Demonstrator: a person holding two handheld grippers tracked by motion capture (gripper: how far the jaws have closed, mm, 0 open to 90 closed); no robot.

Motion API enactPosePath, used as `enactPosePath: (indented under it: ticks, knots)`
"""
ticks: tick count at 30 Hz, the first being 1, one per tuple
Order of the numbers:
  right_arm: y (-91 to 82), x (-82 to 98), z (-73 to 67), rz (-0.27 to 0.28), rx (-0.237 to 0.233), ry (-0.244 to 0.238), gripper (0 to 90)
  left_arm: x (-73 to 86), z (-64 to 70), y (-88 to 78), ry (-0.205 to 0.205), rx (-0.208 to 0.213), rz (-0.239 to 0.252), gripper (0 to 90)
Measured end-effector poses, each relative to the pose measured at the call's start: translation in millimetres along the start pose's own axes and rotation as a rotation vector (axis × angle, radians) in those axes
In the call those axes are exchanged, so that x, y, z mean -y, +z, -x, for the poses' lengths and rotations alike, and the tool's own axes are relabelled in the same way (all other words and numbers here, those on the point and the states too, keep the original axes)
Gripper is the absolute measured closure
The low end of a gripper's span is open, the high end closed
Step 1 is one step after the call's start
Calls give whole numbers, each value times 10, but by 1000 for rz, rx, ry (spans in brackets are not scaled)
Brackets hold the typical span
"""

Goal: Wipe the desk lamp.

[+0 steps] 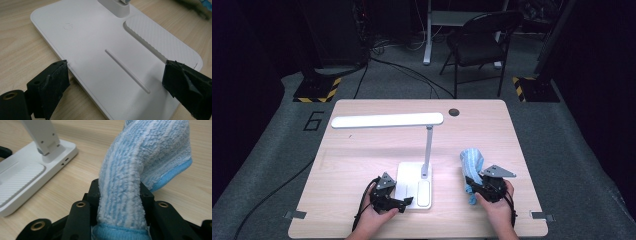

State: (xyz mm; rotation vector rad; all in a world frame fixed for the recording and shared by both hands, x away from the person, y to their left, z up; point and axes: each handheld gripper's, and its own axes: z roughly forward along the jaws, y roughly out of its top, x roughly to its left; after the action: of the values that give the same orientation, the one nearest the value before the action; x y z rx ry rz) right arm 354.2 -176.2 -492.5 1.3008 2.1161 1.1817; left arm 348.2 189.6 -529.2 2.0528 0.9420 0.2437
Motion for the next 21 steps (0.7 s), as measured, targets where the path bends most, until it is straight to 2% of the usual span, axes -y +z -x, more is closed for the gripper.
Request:
enactPosePath:
  ticks: [2,5,11,16,21]
  knots:
    - [-10,24,36,1,0,33,637,0,0,0,0,0,-1,70]
    - [-12,46,69,1,9,41,635,2,2,5,-1,-3,5,71]
    - [6,65,87,-12,4,36,633,4,3,9,-4,-6,10,70]
    - [4,81,130,-28,30,18,630,3,3,9,-3,-6,9,70]
    - [32,120,198,-47,38,49,625,3,0,10,-5,-4,9,69]
